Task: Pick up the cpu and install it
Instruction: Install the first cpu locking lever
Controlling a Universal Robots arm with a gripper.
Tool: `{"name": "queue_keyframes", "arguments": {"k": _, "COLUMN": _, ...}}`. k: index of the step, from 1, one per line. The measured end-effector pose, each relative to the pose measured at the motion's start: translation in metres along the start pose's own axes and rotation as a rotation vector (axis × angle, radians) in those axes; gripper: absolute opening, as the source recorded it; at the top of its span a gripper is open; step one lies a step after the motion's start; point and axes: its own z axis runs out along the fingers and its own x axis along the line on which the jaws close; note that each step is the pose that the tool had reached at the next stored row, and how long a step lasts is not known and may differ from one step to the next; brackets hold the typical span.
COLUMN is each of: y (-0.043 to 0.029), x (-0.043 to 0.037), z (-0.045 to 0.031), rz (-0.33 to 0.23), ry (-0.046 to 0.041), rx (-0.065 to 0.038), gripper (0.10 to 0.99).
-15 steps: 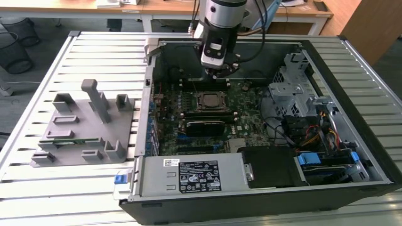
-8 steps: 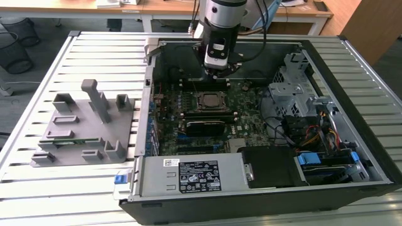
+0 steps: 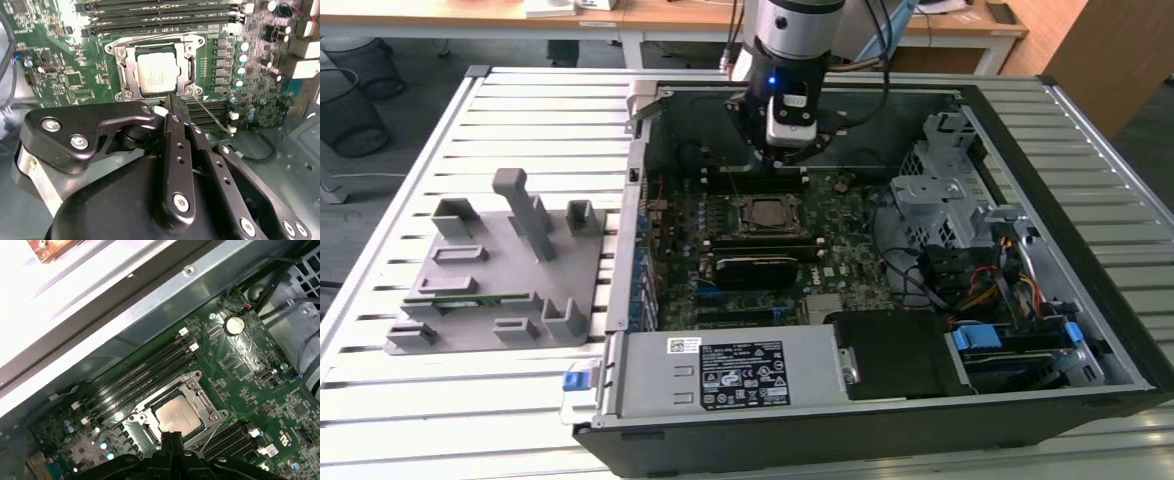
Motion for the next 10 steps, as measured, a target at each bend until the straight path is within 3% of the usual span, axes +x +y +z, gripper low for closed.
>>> {"name": "queue_keyframes", "arguments": {"k": 2, "y": 0.0000, "x": -0.0001, "z": 0.0007, "rz": -0.015, "ry": -0.0025, "rx": -0.001, "gripper": 0.106}}
{"name": "queue_keyframes", "arguments": {"k": 5, "y": -0.0001, "x": -0.0001, "z": 0.0019, "rz": -0.041, "ry": -0.0147, "rx": -0.007, "gripper": 0.106}}
{"name": "queue_keyframes", "arguments": {"k": 10, "y": 0.0000, "x": -0.0003, "z": 0.0044, "rz": -0.122, "ry": -0.0261, "rx": -0.012, "gripper": 0.106}}
